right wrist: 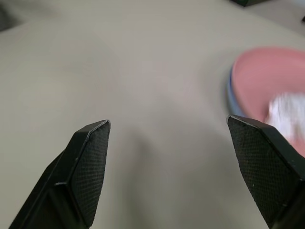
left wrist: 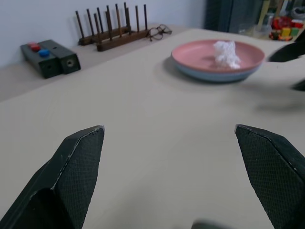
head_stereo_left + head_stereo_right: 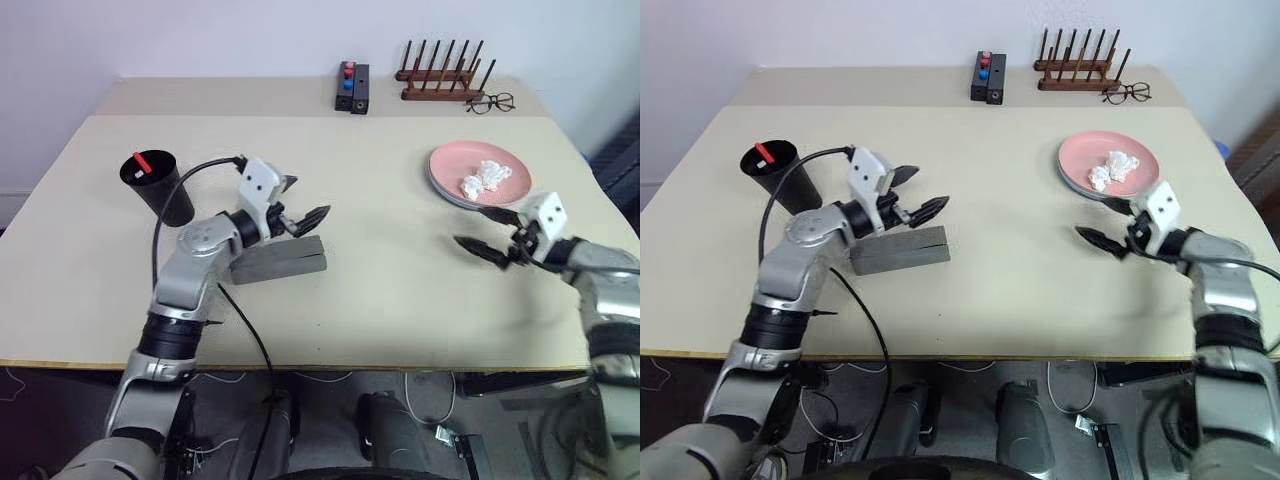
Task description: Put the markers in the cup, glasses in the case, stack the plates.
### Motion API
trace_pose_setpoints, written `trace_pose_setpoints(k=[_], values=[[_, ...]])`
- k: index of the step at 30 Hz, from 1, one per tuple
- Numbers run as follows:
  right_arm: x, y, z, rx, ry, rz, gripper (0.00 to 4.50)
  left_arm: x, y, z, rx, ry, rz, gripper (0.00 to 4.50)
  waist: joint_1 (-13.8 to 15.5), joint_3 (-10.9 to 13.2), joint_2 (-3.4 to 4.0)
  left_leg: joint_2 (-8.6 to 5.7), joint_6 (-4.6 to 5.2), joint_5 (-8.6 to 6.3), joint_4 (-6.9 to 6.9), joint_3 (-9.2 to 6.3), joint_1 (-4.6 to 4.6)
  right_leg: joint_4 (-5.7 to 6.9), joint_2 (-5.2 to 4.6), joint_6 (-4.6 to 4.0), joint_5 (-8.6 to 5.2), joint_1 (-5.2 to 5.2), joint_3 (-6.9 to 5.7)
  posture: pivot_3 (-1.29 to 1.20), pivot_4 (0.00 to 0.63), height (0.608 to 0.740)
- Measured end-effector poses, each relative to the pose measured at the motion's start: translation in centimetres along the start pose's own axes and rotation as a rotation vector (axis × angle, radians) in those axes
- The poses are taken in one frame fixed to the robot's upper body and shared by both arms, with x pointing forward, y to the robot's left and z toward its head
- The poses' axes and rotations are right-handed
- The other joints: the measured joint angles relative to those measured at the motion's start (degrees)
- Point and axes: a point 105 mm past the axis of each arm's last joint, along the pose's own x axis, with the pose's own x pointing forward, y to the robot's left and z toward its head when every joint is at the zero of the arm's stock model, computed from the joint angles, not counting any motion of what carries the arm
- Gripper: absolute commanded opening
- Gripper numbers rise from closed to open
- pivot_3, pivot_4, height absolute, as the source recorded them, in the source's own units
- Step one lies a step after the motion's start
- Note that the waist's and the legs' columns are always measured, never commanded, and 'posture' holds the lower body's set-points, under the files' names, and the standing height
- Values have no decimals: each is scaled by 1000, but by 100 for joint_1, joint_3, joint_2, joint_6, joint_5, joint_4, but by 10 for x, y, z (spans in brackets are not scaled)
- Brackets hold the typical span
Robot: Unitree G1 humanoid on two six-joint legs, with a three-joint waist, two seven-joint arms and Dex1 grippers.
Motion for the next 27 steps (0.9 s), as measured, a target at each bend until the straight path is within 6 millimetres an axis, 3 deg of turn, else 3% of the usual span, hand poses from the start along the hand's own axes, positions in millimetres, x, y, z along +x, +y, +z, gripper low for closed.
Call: trace_pose_setpoints(k=[3, 7, 10, 13, 18, 22, 27], values=[[-32, -2, 3, -91, 58, -42, 3973, -29, 6, -14, 45, -20, 47, 4500, -4, -3, 1, 14, -1, -1, -16, 2, 22, -1, 7, -17, -10, 8, 0, 0, 150, 740], [-57, 19, -12, -32, 110, -14, 3973, -65, 11, -35, 62, 26, 65, 4500, 29, -3, 1, 24, -1, -1, -13, -1, 21, 0, 6, -41, -23, 10, 0, 0, 150, 740], [-69, 29, -13, -13, 107, -29, 3973, -89, 9, -31, 52, -13, 64, 4500, 37, -4, 3, 20, 3, -4, -9, 2, 19, -12, -5, -41, -24, 17, 2, 0, 150, 740], [-88, 35, -16, 35, 89, -88, 3973, -119, 3, -40, 23, -6, 58, 4500, 45, -5, 2, 23, 11, -11, -15, 1, 17, -32, -5, -42, -24, 19, 1, 0, 150, 740], [-109, 63, -24, 109, 73, -105, 3973, -160, 4, -33, 41, -16, 71, 4500, 129, -7, 3, 31, -5, -24, -17, -1, 10, -52, -6, -34, -30, 21, 0, 0, 150, 740], [-112, 78, -24, 155, 48, -116, 3973, -178, 7, -23, 47, -29, 96, 4500, 142, -17, 19, 36, -6, -28, -17, -4, -6, -77, -15, -26, -35, 19, 11, 0, 150, 740], [-114, 75, -19, 160, 24, -148, 3973, -180, 2, -26, 4, -26, 83, 4500, 151, -19, 22, 35, -5, -29, -17, -4, -26, -83, -17, -27, -34, 2, 9, 0, 150, 740]])
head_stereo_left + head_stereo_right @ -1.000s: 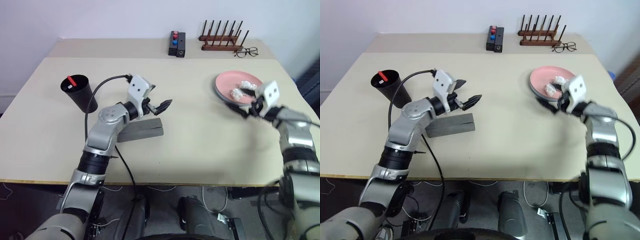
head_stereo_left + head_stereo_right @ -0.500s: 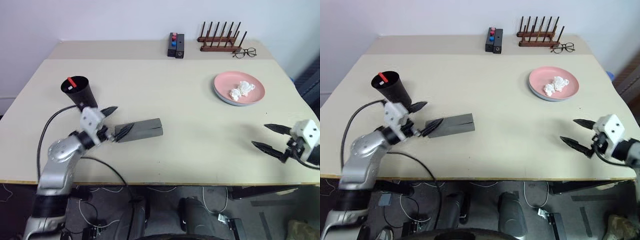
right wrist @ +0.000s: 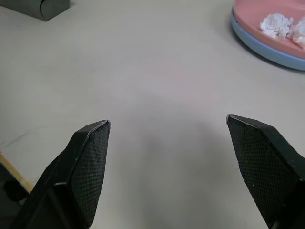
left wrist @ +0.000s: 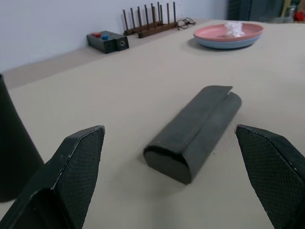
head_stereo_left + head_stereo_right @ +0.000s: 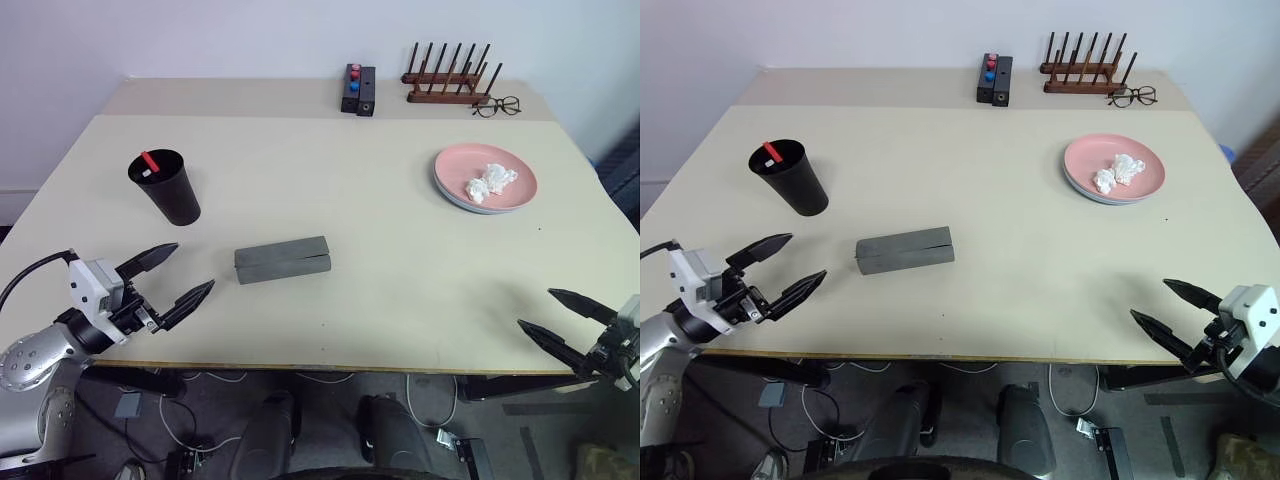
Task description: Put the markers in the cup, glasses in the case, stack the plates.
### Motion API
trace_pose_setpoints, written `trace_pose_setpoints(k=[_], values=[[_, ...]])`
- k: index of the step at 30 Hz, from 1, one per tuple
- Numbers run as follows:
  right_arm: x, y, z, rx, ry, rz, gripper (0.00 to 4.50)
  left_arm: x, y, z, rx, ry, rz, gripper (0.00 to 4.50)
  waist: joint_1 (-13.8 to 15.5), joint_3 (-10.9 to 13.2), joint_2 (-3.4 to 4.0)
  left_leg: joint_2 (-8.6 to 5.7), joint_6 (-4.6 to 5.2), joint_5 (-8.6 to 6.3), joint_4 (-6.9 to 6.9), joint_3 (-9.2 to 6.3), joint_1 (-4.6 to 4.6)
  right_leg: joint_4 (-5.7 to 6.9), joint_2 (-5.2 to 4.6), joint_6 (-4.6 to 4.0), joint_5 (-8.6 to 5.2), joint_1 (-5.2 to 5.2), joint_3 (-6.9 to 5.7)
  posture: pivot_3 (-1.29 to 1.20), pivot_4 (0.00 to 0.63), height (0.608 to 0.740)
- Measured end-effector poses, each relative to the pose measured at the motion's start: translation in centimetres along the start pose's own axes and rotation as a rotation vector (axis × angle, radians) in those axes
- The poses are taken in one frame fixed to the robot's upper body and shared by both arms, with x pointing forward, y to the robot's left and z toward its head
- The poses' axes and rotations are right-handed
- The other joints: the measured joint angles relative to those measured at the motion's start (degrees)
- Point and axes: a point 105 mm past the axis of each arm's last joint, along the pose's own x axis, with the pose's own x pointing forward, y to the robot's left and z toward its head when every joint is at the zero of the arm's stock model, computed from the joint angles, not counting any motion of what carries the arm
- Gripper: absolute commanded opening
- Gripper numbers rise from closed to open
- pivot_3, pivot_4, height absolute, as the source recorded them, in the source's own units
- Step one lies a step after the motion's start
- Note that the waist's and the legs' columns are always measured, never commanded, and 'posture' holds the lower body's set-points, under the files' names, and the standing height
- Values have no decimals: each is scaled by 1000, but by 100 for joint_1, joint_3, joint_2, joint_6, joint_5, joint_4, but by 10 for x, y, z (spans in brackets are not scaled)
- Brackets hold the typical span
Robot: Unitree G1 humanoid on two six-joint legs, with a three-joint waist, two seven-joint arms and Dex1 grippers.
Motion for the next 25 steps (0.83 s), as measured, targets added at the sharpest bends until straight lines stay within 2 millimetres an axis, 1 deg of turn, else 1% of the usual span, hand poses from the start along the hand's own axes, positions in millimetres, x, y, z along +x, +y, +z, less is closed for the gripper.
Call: trace_pose_setpoints(k=[3, 15, 25], values=[[0, -2, 4, -3, -18, -18, 3973, 0, -1, 0, -21, -3, -4, 4500, 2, 0, 0, 0, 3, -1, -4, 0, -2, 0, 2, -22, 13, -4, -6, 0, 150, 740], [4, -9, 10, -15, -44, -34, 3973, 10, -4, 1, -36, -9, -24, 4500, 2, 0, -1, -2, 12, 3, -3, 4, -3, 0, 12, -23, 14, -5, -17, 0, 150, 740], [6, -6, 14, -6, -30, -1, 3973, 8, -13, 0, -73, 8, -33, 4500, 6, 0, -1, -2, 7, -1, -2, 3, -4, -2, 10, -22, 14, -4, -17, 0, 150, 740]])
